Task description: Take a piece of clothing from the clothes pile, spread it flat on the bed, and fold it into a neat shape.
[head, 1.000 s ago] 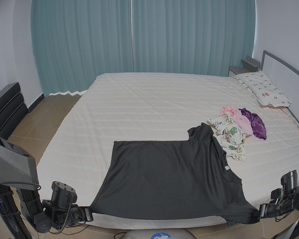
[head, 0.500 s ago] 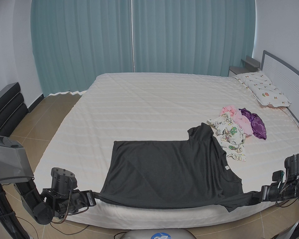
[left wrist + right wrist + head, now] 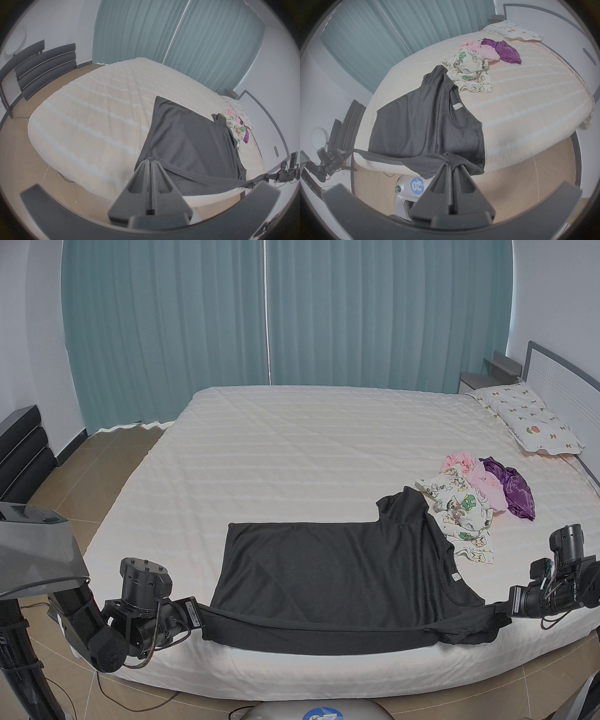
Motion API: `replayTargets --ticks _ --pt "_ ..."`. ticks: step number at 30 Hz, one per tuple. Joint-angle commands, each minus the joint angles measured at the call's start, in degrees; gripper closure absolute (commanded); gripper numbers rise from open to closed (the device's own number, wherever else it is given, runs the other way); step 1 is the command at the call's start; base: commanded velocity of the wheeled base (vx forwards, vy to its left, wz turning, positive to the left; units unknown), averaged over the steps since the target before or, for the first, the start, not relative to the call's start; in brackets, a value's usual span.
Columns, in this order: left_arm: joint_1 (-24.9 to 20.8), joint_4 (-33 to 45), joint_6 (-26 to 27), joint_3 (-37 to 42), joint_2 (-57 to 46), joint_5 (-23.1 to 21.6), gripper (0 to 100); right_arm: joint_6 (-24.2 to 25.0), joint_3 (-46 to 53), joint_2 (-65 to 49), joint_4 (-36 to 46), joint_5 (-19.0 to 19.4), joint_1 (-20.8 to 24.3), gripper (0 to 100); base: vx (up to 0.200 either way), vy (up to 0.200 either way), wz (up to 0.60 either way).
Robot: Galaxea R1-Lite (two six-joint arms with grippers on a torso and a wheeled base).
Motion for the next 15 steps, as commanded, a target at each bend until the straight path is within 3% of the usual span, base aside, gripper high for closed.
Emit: replayTargets --ticks 1,8,15 --pt "0.4 0.8 0.1 -3.6 4.1 0.2 100 0.2 -3.9 6.0 0.0 0.0 0.1 100 0.0 0.0 0.0" --pt "0.8 5.9 -0.1 -8.0 5.1 0.2 100 2.7 -8.7 8.5 0.0 -0.1 1.3 100 0.0 0.0 0.0" --pt "2.2 6.2 -0.1 -11.6 8.3 0.3 100 3.0 -12.8 13.0 -0.1 -0.8 2.2 100 0.0 0.0 0.0"
